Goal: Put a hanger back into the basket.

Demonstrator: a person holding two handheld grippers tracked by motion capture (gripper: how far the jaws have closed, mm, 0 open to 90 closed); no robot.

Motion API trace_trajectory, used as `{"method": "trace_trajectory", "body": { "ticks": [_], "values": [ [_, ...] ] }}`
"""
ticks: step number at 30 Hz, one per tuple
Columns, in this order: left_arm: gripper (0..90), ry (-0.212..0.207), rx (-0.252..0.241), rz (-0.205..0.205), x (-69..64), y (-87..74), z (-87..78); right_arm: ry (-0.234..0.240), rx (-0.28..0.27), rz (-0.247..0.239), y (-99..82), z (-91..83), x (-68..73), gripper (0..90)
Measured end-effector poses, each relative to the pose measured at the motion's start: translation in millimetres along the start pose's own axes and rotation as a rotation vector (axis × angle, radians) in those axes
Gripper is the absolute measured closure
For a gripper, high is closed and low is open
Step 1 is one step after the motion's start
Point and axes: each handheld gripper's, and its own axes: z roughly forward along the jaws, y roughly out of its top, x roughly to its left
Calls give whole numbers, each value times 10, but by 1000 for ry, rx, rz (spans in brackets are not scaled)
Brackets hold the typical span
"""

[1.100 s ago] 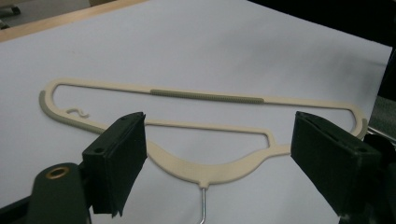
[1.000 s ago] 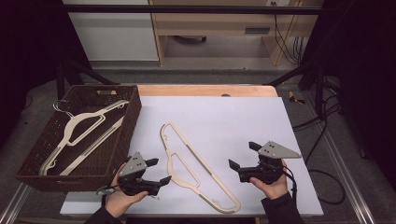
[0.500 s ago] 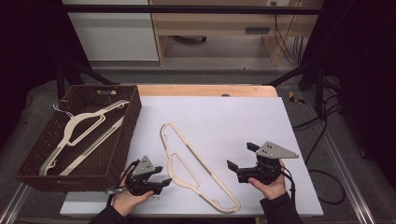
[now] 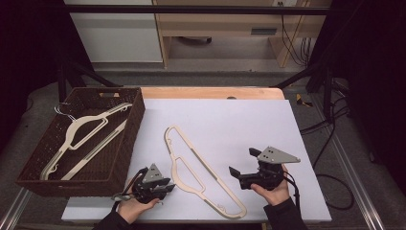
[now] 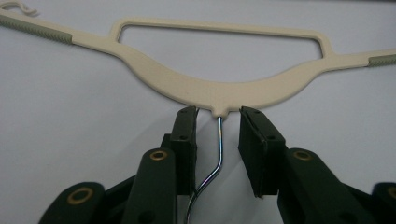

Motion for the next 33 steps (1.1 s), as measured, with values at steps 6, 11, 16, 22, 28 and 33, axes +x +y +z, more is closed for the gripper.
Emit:
{"method": "trace_trajectory", "body": {
  "ticks": [6, 11, 16, 22, 28, 33],
  "values": [
    [774, 36, 30, 8, -57, 28, 3, 5, 4, 2, -3, 17, 14, 54],
    [813, 33, 48, -12, -67, 46, 7, 15, 15, -6, -4, 72, 59, 54],
    [871, 34, 63, 0, -81, 69, 13, 40, 25, -15, 8, 153, 128, 55],
    [888, 28, 63, -11, -75, 73, 12, 71, 60, -34, 9, 301, 234, 57],
    [890, 14, 67, -17, -58, 85, -3, 103, 75, -37, 5, 437, 346, 73],
    [890, 12, 71, -8, -76, 141, -60, 154, 100, -53, -14, 576, 481, 87]
  ]
}}
